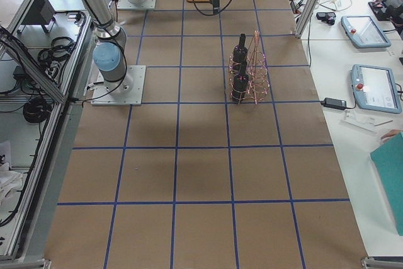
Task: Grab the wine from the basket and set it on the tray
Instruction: 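Lift the bottle with the left gripper and carry it over the wooden tray, then lower the bottle onto the tray, laying it down with the left gripper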
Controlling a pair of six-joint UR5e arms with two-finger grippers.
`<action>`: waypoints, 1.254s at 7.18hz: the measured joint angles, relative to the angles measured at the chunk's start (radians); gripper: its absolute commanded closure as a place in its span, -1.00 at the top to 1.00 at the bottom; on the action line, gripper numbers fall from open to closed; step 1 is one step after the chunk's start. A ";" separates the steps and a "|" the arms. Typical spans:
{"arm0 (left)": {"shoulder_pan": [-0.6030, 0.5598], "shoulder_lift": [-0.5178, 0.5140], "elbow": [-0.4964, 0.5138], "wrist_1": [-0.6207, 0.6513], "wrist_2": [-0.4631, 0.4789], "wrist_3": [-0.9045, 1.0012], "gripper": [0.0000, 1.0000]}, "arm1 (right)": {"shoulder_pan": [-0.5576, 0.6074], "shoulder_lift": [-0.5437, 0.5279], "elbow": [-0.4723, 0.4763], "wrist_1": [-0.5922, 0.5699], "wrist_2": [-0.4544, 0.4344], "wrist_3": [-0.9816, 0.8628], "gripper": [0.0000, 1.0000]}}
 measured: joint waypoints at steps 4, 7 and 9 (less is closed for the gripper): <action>0.295 0.039 -0.073 -0.013 0.002 0.261 -1.00 | -0.003 -0.004 0.000 0.002 -0.001 0.003 1.00; 0.368 0.057 -0.128 -0.013 0.023 0.299 -1.00 | -0.005 -0.008 0.000 -0.002 0.002 0.016 1.00; 0.402 0.052 -0.139 -0.012 0.025 0.311 -1.00 | -0.001 -0.006 0.000 0.002 0.003 0.008 1.00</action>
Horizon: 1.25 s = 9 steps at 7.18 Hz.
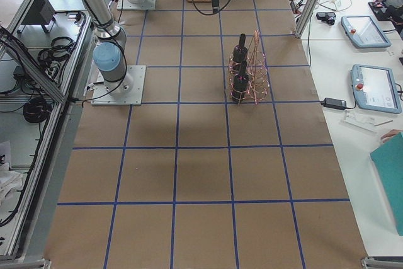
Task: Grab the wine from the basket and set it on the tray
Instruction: 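Lower the bottle onto the tray, laying it down with the left gripper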
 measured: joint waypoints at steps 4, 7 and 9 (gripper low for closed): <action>0.006 -0.010 -0.002 0.000 -0.004 0.002 -1.00 | 0.001 0.025 0.001 -0.033 0.003 -0.004 1.00; 0.006 -0.014 0.002 -0.001 -0.004 -0.001 1.00 | 0.001 0.028 0.002 -0.042 0.004 -0.003 1.00; 0.003 0.001 0.021 -0.031 0.005 -0.004 1.00 | 0.002 0.030 0.003 -0.044 0.003 -0.002 1.00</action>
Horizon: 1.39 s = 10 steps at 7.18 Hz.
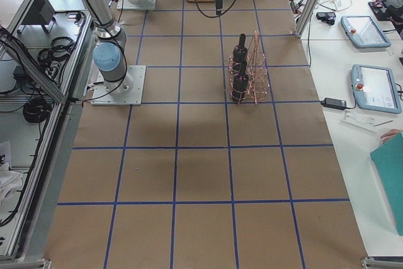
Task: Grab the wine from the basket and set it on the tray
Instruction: 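Lower the bottle onto the tray, laying it down with the left gripper, then open the left gripper and raise it away from the bottle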
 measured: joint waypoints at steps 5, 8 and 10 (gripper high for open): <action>-0.096 0.056 0.082 -0.077 -0.064 -0.210 1.00 | 0.001 0.002 0.001 -0.001 -0.002 -0.001 1.00; -0.312 0.107 0.103 -0.076 -0.106 -0.421 1.00 | 0.001 0.001 0.001 -0.001 -0.002 -0.001 1.00; -0.401 0.126 0.105 -0.088 -0.122 -0.481 1.00 | 0.001 0.001 0.001 0.000 -0.004 -0.001 1.00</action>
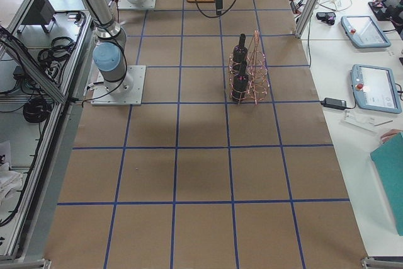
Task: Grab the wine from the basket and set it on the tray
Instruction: 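Open the left gripper and raise it away from the bottle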
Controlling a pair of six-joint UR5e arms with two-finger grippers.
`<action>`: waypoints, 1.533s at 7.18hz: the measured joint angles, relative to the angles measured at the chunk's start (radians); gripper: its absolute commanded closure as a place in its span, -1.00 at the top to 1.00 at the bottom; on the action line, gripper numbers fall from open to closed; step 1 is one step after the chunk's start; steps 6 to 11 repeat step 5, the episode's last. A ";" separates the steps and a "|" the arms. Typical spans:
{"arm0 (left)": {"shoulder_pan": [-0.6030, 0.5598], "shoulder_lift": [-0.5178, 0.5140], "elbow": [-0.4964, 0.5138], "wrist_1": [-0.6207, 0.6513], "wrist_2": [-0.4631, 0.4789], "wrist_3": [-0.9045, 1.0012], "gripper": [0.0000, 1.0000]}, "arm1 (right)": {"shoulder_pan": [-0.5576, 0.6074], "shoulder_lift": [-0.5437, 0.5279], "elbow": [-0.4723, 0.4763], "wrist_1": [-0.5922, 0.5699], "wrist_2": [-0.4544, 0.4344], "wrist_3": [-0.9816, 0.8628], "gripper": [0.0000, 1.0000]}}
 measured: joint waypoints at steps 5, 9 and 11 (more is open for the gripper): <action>-0.037 0.008 0.001 -0.021 0.002 -0.025 1.00 | -0.001 -0.004 0.000 0.001 -0.002 0.000 1.00; -0.037 0.008 0.001 -0.021 0.002 -0.025 1.00 | -0.001 -0.004 0.000 0.001 -0.002 0.000 1.00; -0.037 0.008 0.001 -0.021 0.002 -0.025 1.00 | -0.001 -0.004 0.000 0.001 -0.002 0.000 1.00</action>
